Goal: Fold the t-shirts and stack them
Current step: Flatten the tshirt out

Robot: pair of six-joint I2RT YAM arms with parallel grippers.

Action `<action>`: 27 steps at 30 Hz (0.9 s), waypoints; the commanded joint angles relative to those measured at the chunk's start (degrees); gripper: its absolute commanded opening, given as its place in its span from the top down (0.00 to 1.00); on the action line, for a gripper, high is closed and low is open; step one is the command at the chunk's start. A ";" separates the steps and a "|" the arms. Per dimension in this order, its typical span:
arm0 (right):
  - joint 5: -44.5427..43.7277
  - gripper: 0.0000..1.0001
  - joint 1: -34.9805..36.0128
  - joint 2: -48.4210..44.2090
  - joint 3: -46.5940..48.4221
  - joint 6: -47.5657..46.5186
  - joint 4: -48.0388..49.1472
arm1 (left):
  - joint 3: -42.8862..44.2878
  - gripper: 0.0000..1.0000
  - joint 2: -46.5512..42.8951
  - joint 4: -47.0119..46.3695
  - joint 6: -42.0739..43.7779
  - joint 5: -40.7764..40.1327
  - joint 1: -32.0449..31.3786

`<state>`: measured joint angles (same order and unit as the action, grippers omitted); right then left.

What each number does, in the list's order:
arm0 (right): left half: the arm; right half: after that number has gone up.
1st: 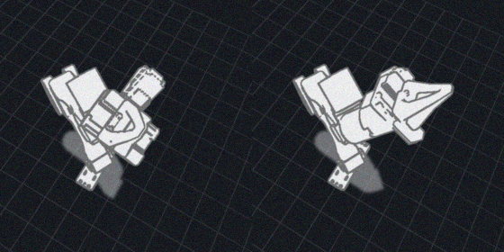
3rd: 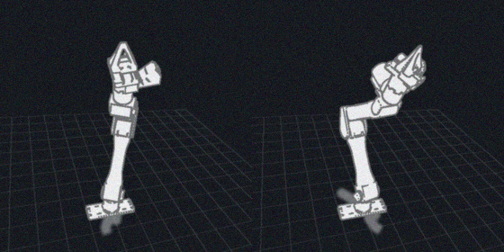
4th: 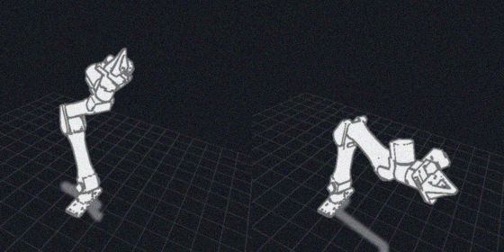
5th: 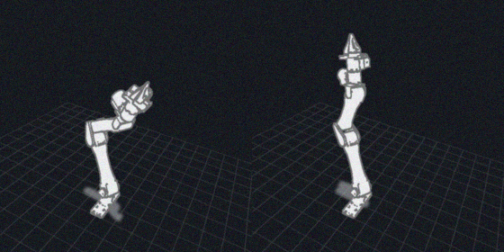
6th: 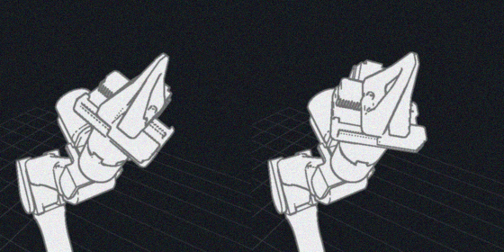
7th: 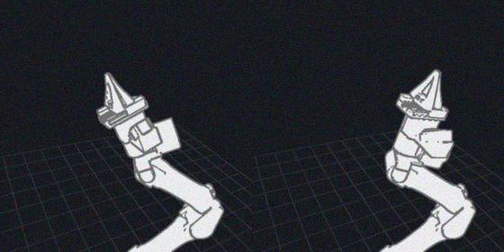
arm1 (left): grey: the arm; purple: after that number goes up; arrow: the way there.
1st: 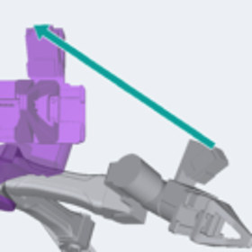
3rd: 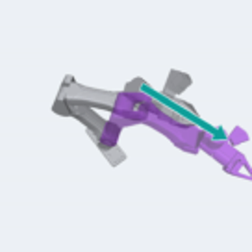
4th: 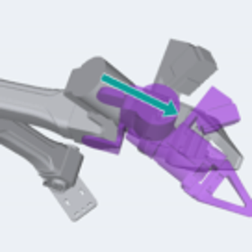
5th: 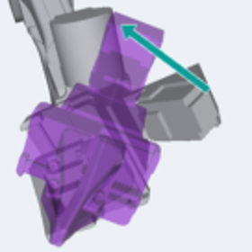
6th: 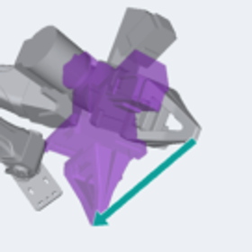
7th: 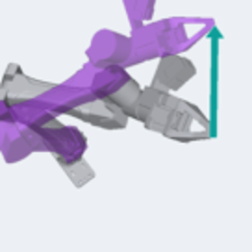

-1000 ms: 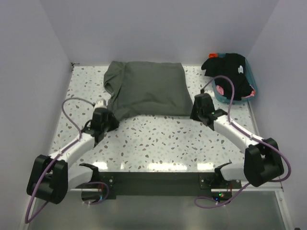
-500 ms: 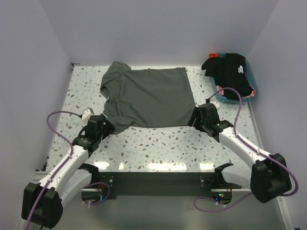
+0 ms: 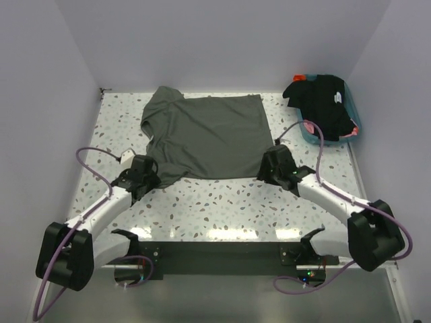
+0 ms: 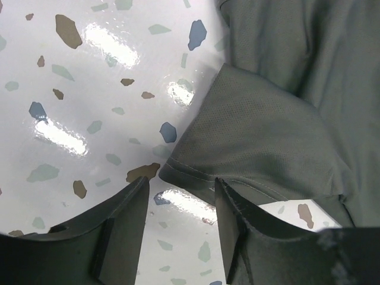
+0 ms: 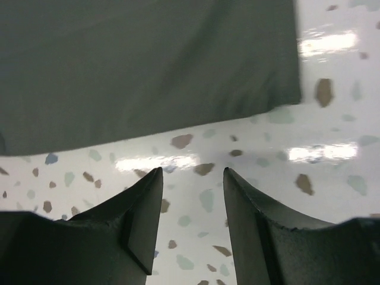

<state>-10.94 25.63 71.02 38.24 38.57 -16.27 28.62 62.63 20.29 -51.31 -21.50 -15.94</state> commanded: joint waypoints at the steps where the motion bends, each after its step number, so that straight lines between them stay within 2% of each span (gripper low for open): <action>1: -3.36 0.51 9.06 5.15 5.52 -0.42 3.97 | 1.70 0.44 1.87 -3.42 1.56 -0.13 -0.14; 2: -4.17 0.53 13.70 6.66 8.14 -0.16 4.40 | 1.70 0.44 2.49 -4.29 2.26 -0.04 -0.14; 6: -5.15 0.57 22.17 16.41 15.53 -0.42 6.69 | 1.52 0.43 6.53 -7.81 4.20 1.37 -0.14; 8: -5.23 0.57 26.20 21.93 20.44 -1.73 8.44 | 2.23 0.51 8.99 -8.34 4.46 1.72 -0.05; 9: -5.23 0.57 27.27 23.70 22.30 -2.26 8.97 | 2.58 0.61 9.35 -8.60 4.38 2.16 -0.05; 12: -4.79 0.57 31.32 32.05 30.21 -4.63 10.12 | 3.45 0.76 8.74 -8.96 4.11 2.51 -0.05; 13: -4.79 0.57 32.20 33.81 32.14 -5.16 10.38 | 3.89 0.86 8.13 -8.78 4.29 2.51 -0.05; 14: -4.36 0.58 33.68 37.48 35.64 -6.21 11.08 | 4.51 0.90 7.77 -7.82 4.55 2.08 -0.05; 15: -4.09 0.58 34.39 39.09 37.16 -6.66 11.26 | 5.56 0.98 7.16 -7.20 4.73 1.90 0.04; 19: -3.74 0.59 37.21 46.12 44.45 -7.98 11.96 | 7.32 1.00 5.05 -5.01 5.69 1.28 0.30; 23: -3.65 0.59 39.06 48.50 44.91 -8.07 15.20 | 7.85 1.00 3.20 -3.07 5.78 1.54 0.48; 27: -6.02 0.51 40.82 49.39 44.99 -8.16 16.01 | 7.77 1.00 1.09 -2.10 5.17 2.51 0.65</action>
<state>-14.09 65.58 120.38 81.38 31.14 -4.54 34.65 65.52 16.49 -46.70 -19.27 -15.77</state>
